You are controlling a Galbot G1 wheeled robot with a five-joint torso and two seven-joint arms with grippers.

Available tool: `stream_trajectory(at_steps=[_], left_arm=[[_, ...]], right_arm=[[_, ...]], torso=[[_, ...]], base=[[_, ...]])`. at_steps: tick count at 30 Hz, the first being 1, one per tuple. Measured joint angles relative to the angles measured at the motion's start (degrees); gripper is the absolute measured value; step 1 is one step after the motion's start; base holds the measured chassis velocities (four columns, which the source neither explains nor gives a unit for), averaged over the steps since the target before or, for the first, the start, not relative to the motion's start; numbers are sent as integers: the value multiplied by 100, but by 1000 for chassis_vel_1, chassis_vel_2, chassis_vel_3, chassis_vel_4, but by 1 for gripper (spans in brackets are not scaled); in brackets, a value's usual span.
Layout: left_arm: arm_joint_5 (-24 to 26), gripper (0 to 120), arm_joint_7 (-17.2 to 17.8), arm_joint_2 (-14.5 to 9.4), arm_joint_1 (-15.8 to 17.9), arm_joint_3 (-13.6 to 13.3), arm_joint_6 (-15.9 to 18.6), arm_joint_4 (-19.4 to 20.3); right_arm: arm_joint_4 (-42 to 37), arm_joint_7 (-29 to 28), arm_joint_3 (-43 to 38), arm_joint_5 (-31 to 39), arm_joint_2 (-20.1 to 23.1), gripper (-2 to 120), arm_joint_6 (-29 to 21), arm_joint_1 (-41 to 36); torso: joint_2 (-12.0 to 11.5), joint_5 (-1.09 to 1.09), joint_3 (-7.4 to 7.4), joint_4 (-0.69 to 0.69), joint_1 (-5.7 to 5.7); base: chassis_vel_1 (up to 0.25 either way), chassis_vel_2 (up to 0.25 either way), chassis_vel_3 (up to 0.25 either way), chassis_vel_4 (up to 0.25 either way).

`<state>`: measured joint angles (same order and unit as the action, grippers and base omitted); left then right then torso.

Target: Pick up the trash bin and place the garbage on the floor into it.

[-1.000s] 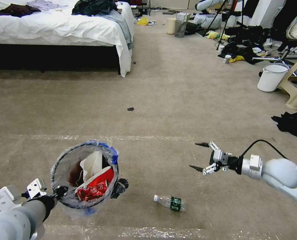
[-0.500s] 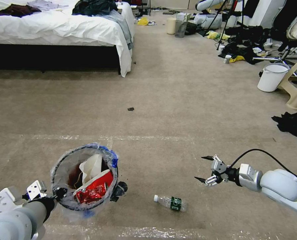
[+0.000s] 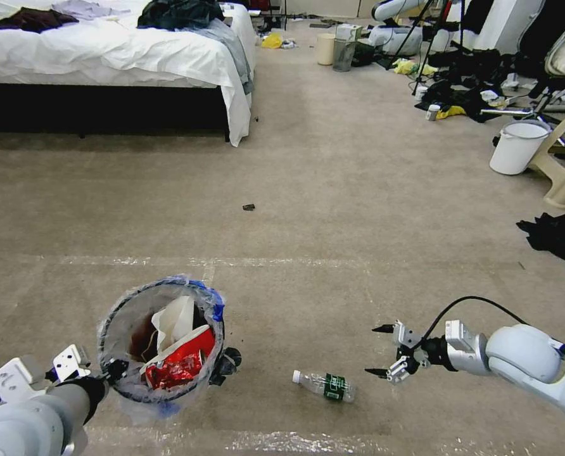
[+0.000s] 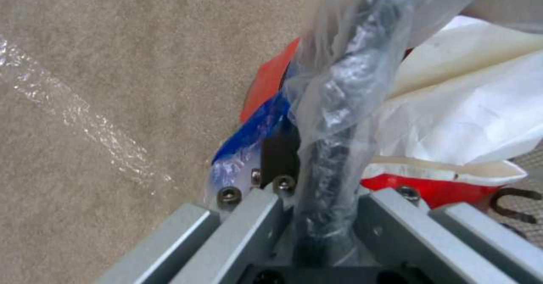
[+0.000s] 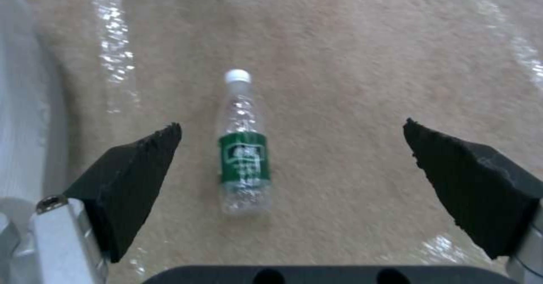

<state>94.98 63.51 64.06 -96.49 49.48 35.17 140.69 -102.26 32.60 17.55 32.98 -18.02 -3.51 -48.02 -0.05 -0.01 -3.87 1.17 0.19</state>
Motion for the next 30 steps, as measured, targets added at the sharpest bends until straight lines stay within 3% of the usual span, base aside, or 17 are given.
stream_trajectory(at_steps=[4,18,30], left_arm=[[-55,0,-4,33,-26,-21,2,0],[-236,0,-62,129,-99,-91,15,-27],[-287,0,-69,169,-18,-152,15,-102]], right_arm=[[233,299,133,-22,-237,100,187,36],[1142,542,334,-94,-748,100,402,258],[1807,879,848,-28,-1149,100,595,967]], torso=[[0,0,0,0,0],[1,0,0,0,0],[0,0,0,0,0]], base=[[0,0,0,0],[0,0,0,0],[0,0,0,0]])
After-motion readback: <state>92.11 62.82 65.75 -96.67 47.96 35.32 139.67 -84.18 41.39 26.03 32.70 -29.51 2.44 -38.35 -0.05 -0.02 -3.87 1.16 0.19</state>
